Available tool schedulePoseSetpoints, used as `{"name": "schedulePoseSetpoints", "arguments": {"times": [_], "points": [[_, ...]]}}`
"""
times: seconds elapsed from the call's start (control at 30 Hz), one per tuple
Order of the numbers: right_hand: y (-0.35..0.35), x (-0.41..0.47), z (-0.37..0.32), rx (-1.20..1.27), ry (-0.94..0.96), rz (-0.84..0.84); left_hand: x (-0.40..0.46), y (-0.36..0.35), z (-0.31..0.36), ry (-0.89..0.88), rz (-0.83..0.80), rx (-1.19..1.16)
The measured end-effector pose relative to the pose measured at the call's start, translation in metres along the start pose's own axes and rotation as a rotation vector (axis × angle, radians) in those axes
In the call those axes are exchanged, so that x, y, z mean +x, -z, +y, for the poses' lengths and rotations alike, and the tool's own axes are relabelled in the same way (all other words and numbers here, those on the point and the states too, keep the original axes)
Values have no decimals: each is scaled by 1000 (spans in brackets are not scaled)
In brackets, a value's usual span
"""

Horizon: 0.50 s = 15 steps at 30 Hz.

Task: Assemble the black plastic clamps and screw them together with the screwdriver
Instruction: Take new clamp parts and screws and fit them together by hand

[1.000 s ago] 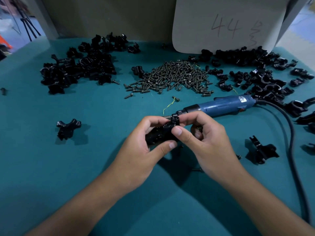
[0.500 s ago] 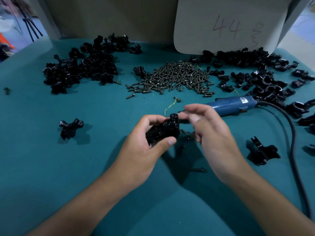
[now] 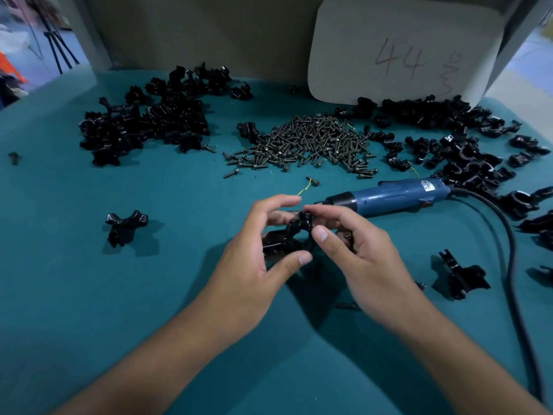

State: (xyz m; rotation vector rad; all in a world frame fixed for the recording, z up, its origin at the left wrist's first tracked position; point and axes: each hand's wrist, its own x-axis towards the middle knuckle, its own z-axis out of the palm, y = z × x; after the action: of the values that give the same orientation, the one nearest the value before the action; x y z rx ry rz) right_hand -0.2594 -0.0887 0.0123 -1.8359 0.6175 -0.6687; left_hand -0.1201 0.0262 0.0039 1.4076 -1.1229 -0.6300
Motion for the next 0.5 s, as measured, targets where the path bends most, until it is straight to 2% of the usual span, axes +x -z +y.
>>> {"name": "schedulePoseSetpoints", "arguments": {"times": [0.13,0.33,0.5], "points": [[-2,-1,-3,109,-3,-31,-1,2,3,-108,43,168],[-5,-3,-6,179,-28,-45,0,3,5,-199,120,213],[-3,-3,-6,223,-53,-47,0,3,6,-189,118,201]]}}
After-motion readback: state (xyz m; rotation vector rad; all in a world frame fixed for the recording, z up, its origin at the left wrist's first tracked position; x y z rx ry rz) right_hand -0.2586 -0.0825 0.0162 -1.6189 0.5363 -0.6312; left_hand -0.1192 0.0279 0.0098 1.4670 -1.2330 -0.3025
